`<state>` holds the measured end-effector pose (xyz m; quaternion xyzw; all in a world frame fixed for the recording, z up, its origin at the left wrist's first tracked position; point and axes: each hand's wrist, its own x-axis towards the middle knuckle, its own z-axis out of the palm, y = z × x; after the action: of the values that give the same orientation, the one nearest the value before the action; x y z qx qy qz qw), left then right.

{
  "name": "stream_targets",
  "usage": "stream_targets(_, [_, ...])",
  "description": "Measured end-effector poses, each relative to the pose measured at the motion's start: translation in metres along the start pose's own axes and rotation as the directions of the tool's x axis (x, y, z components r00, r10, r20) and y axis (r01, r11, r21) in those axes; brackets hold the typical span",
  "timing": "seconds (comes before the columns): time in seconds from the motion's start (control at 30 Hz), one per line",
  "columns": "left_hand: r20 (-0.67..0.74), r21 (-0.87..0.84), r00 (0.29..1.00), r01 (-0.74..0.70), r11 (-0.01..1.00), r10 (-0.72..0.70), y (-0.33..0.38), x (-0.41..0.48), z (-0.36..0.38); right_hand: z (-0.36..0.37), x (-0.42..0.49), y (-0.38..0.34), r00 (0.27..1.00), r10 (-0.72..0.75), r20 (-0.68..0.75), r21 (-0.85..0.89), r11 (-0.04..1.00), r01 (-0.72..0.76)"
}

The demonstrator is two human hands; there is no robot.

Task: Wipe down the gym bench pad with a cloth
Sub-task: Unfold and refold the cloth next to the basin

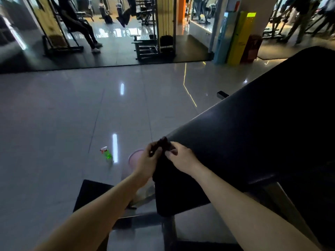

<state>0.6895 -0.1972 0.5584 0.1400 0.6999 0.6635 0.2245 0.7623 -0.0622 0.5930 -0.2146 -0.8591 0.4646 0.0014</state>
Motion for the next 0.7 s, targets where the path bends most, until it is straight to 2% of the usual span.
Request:
stream_targets(0.1, [0.06, -0.095, 0.997, 0.054, 0.994, -0.048, -0.002, -0.035, -0.048, 0.052, -0.018, -0.023, 0.998, -0.021, 0.058, 0.298, 0.954, 0.003])
stream_targets(0.2, [0.051, -0.167, 0.996, 0.084, 0.982, -0.077, -0.01, -0.074, -0.105, 0.106, -0.039, -0.048, 0.999, -0.04, -0.002, 0.388, 0.921, 0.038])
stream_targets(0.27, [-0.051, -0.184, 0.996, 0.065, 0.981, -0.075, -0.018, -0.1, -0.146, 0.143, -0.055, -0.063, 0.999, -0.025, -0.042, 0.386, 0.922, 0.04])
stream_targets(0.33, [-0.212, -0.063, 0.977, 0.022, 0.998, -0.035, -0.029, -0.124, -0.186, 0.182, -0.07, -0.071, 0.998, 0.004, -0.059, 0.339, 0.941, 0.016])
stream_targets(0.4, [-0.304, 0.047, 0.953, 0.024, 0.999, -0.008, -0.039, -0.147, -0.225, 0.219, -0.087, -0.082, 0.999, 0.017, -0.036, 0.299, 0.954, -0.006])
stream_targets(0.57, [-0.38, 0.126, 0.925, 0.063, 0.99, -0.011, -0.056, -0.199, -0.305, 0.294, -0.121, -0.111, 0.998, 0.038, 0.055, 0.243, 0.969, -0.05])
stream_targets(0.7, [-0.36, 0.135, 0.932, 0.016, 0.991, 0.034, -0.047, -0.23, -0.346, 0.329, -0.137, -0.135, 0.97, 0.046, 0.237, 0.293, 0.949, -0.116])
